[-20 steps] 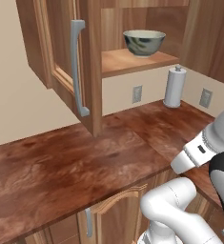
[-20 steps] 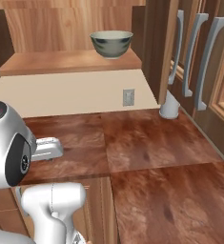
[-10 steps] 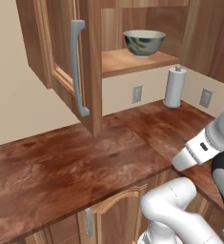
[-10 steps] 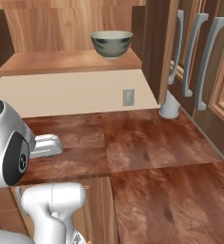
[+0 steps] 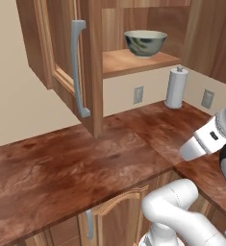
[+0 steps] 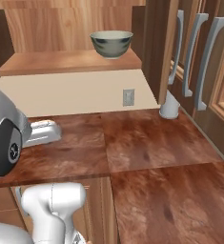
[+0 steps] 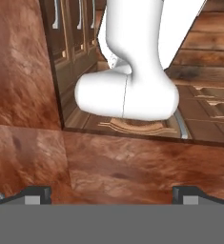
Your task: Move the bowls from the cabinet to the plates on the dining table.
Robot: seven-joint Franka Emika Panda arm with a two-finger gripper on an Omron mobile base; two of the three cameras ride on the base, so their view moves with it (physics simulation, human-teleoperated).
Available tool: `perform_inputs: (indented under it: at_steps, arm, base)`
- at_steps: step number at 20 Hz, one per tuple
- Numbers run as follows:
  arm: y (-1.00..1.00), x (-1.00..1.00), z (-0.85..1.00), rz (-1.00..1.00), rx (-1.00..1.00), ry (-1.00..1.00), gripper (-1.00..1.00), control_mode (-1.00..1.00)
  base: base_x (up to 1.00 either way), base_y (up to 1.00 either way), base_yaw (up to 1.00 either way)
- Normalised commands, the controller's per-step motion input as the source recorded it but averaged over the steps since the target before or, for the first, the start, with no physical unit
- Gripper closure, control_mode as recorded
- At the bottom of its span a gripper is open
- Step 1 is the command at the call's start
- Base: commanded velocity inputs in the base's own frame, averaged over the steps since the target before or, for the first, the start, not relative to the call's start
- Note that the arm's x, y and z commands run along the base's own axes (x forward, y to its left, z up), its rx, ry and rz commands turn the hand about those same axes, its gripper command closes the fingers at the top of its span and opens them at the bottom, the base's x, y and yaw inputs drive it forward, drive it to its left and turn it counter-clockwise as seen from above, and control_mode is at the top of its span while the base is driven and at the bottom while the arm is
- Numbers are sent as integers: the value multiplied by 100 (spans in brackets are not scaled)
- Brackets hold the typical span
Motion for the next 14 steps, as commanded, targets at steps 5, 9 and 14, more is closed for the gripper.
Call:
perform_inputs:
  at_steps: [5,9,14]
  arm:
    - [-4,0,28,0,-8,-2,-100,-100]
    - [-13,-1,8,1,-3,-6,-100,-100]
    - [-27,-2,13,3,-2,-12,-100,-100]
  base:
    - [0,0,0]
    - [0,0,0]
    - [0,0,0]
